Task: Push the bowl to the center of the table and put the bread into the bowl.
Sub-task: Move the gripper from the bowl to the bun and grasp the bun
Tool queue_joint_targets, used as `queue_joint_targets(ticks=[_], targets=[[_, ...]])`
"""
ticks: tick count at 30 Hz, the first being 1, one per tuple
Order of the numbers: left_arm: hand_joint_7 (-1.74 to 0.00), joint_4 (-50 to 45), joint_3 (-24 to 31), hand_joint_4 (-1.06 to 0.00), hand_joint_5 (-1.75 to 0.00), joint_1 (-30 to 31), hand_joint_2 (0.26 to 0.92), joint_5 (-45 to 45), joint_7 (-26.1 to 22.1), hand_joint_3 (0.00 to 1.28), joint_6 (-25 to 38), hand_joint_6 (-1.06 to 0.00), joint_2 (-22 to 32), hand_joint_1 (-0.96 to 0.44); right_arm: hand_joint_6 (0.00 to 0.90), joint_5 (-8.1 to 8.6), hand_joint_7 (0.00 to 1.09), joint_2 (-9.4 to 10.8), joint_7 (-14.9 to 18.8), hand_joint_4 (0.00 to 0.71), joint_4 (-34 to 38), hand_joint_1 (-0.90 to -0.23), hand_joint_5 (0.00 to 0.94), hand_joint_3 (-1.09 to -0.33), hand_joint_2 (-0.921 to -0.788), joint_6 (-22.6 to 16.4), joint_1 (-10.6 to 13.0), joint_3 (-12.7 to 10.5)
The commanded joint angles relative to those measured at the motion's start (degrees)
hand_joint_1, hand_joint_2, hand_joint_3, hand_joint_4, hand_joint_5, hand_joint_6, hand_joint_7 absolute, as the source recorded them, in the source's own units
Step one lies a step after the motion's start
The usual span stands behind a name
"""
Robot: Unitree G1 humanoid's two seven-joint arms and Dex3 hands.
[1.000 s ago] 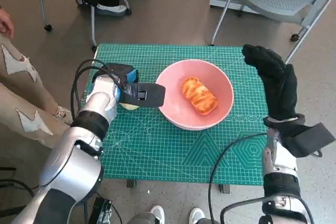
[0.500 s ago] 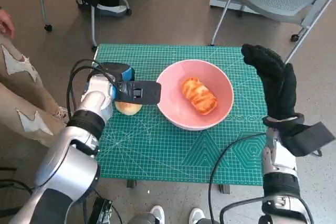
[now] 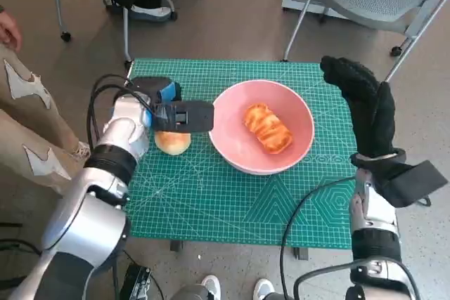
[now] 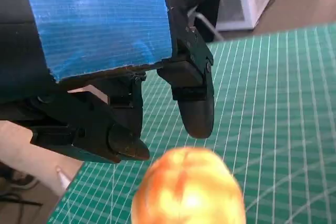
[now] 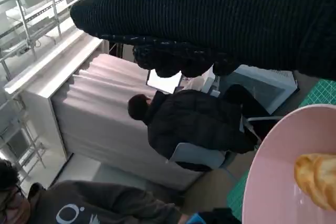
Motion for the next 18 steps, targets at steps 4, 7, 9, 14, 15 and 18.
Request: queue_joint_targets(ticks=[4, 7, 9, 14, 15, 18], targets=[[-1.23, -3.43, 1.38, -0.72, -1.08, -2.12, 0.92, -0.97, 0.78, 0.05, -0.25, -0.62, 2.05, 0.0, 0.04, -0.03, 0.41, 0.19, 1.05, 0.159, 1.58, -0.651, 0.0, -0.857, -0.921, 0.28, 0.18, 0.27], [-1.23, -4.7, 2.01, -0.72, -1.08, -1.38, 0.92, -1.35, 1.06, 0.05, -0.37, -0.62, 2.44, 0.0, 0.039, -0.07, 0.41, 0.23, 1.17, 0.159, 1.74, -0.652, 0.0, -0.858, -0.921, 0.18, 0.12, 0.32], [-1.23, -5.46, 2.56, -0.71, -1.08, -0.41, 0.92, -1.85, 0.7, 0.05, -0.52, -0.63, 2.66, 0.0, 0.038, -0.05, 0.42, 0.25, 1.25, 0.159, 1.79, -0.652, 0.0, -0.858, -0.921, 0.14, 0.11, 0.33], [-0.57, -4.89, 2.15, -0.35, -0.51, 0.28, 0.796, -2.71, -7.56, 0.06, -0.96, -0.37, 2.7, -0.16, 0.035, -0.01, 0.42, 0.29, 1.43, 0.157, 1.86, -0.652, 0.0, -0.859, -0.921, 0.1, 0.06, 0.35], [-0.47, -4.41, 1.79, -0.29, -0.41, -0.36, 0.778, -2.79, -10.89, 0.05, -0.81, -0.33, 2.62, -0.2, 0.035, 0.01, 0.42, 0.32, 1.49, 0.157, 1.94, -0.652, 0.0, -0.859, -0.921, 0.1, 0.02, 0.35], [-0.13, -4.01, 1.36, -0.08, -0.11, -1.24, 0.711, -2.93, -16.56, 0.02, -0.12, -0.15, 2.49, -0.46, 0.034, 0.09, 0.42, 0.43, 1.61, 0.156, 2.09, -0.652, 0.0, -0.859, -0.921, 0.12, -0.06, 0.33]])
